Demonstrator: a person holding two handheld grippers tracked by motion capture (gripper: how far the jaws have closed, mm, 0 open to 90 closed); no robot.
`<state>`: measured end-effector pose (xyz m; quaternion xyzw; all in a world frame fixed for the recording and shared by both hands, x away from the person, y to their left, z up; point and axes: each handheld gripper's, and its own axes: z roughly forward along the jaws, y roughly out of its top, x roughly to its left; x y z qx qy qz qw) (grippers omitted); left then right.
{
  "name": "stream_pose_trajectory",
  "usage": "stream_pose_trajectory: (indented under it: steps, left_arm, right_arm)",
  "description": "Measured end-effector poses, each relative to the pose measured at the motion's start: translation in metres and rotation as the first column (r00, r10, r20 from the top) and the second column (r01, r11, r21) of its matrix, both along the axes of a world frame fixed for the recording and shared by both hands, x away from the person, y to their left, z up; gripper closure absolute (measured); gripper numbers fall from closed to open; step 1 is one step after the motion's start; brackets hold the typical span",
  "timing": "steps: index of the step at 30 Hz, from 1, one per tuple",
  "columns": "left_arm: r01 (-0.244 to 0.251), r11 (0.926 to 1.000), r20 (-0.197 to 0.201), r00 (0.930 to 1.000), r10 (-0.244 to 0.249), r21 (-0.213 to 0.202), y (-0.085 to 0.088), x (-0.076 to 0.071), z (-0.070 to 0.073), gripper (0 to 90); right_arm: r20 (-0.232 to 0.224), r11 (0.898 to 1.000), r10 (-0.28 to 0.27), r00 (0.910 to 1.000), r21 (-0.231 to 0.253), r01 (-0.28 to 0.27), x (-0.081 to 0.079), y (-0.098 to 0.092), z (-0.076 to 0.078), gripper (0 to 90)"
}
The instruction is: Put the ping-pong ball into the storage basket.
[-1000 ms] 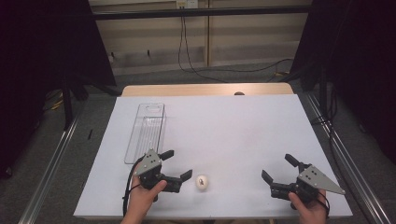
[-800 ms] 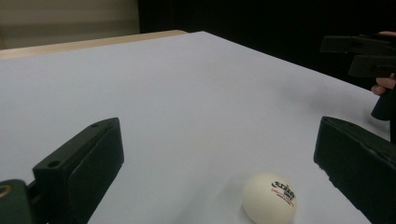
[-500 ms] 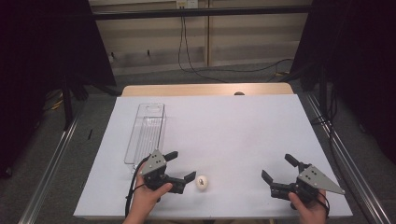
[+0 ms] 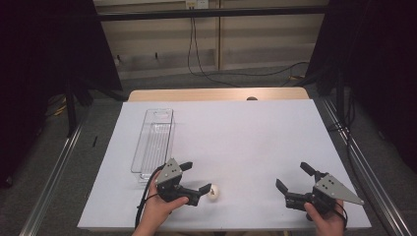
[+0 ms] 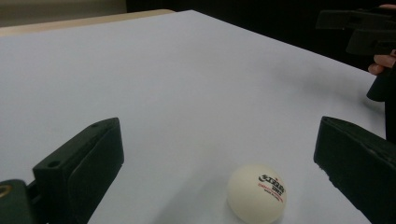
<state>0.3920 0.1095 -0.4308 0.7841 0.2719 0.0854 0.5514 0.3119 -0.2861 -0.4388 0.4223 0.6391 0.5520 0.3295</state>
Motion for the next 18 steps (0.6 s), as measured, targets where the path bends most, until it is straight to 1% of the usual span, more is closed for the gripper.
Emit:
stream_pose_trajectory:
  steps: [2, 3, 4, 5, 6, 7, 8, 9, 10, 11, 12, 14, 15, 16, 17, 18]
  left_arm:
    - [0.008, 1.0, 0.003, 1.0, -0.008, 0.001, -0.001, 0.0, -0.001, 1.8]
    - [0.005, 0.9999, -0.002, 1.0, -0.005, 0.013, -0.002, 0.0, -0.001, 1.8]
    - [0.007, 0.9998, -0.004, 1.0, -0.007, 0.016, -0.002, 0.0, -0.001, 1.8]
    - [0.016, 0.9997, -0.019, 0.9997, -0.016, 0.018, -0.004, 0.0, -0.002, 1.7]
    - [0.016, 0.9997, -0.019, 0.9997, -0.016, 0.018, -0.004, 0.0, -0.002, 1.7]
    - [0.017, 0.9993, -0.022, 0.9996, -0.016, 0.033, -0.005, 0.0, -0.002, 1.7]
    - [0.03, 0.999, -0.032, 0.9991, -0.029, 0.032, -0.005, 0.0, -0.003, 1.8]
    - [0.041, 0.9982, -0.041, 0.9984, -0.039, 0.044, -0.007, 0.0, -0.004, 1.8]
    - [0.041, 0.9982, -0.041, 0.9984, -0.039, 0.044, -0.007, 0.0, -0.004, 1.8]
    - [0.038, 0.9985, -0.052, 0.998, -0.036, 0.038, -0.009, -0.001, -0.005, 1.8]
    - [0.045, 0.9975, -0.049, 0.9979, -0.043, 0.054, -0.009, 0.0, -0.005, 1.8]
    - [0.057, 0.9971, -0.07, 0.9961, -0.053, 0.05, -0.01, 0.0, -0.007, 1.8]
    - [0.057, 0.9971, -0.07, 0.9961, -0.053, 0.05, -0.01, 0.0, -0.007, 1.8]
    - [0.053, 0.997, -0.081, 0.9955, -0.049, 0.057, -0.011, 0.0, -0.007, 1.8]
    - [0.058, 0.9968, -0.084, 0.995, -0.053, 0.056, -0.011, -0.001, -0.008, 1.9]
    - [0.067, 0.9956, -0.094, 0.9937, -0.06, 0.066, -0.012, -0.001, -0.008, 1.9]
  right_arm:
    - [0.0, 1.0, 0.004, 1.0, 0.0, -0.004, 0.0, 0.0, 0.0, 0.9]
    - [-0.004, 1.0, 0.01, 0.9999, -0.004, -0.01, 0.0, 0.0, 0.0, 0.9]
    - [-0.004, 1.0, 0.01, 0.9999, -0.004, -0.01, 0.0, 0.0, 0.0, 0.9]
    - [-0.002, 1.0, 0.005, 1.0, -0.003, -0.005, 0.0, 0.0, 0.0, 0.9]
    - [-0.002, 1.0, 0.005, 1.0, -0.003, -0.005, 0.0, 0.0, 0.0, 0.9]
    - [-0.001, 1.0, 0.003, 1.0, -0.001, -0.003, 0.0, 0.0, 0.0, 0.9]
    - [-0.003, 1.0, 0.005, 1.0, 0.0, -0.005, 0.0, 0.0, 0.0, 0.9]
    - [-0.003, 1.0, 0.006, 1.0, -0.002, -0.006, 0.0, 0.0, 0.0, 0.9]
    - [-0.003, 1.0, 0.006, 1.0, -0.002, -0.006, 0.0, 0.0, 0.0, 0.9]
    - [-0.002, 1.0, 0.006, 1.0, -0.004, -0.006, 0.0, 0.0, 0.0, 0.9]
    - [-0.004, 1.0, 0.008, 1.0, -0.005, -0.008, 0.0, 0.0, 0.0, 0.9]
    - [-0.001, 1.0, 0.004, 1.0, 0.0, -0.004, 0.0, 0.0, 0.0, 0.9]
    - [-0.001, 1.0, 0.004, 1.0, 0.0, -0.004, 0.0, 0.0, 0.0, 0.9]
    - [-0.001, 1.0, 0.008, 1.0, -0.003, -0.008, 0.0, 0.0, 0.0, 0.9]
    - [0.0, 1.0, 0.009, 1.0, -0.002, -0.009, 0.0, 0.0, 0.0, 0.9]
    - [-0.002, 1.0, 0.009, 1.0, 0.002, -0.009, 0.0, 0.0, 0.0, 0.9]
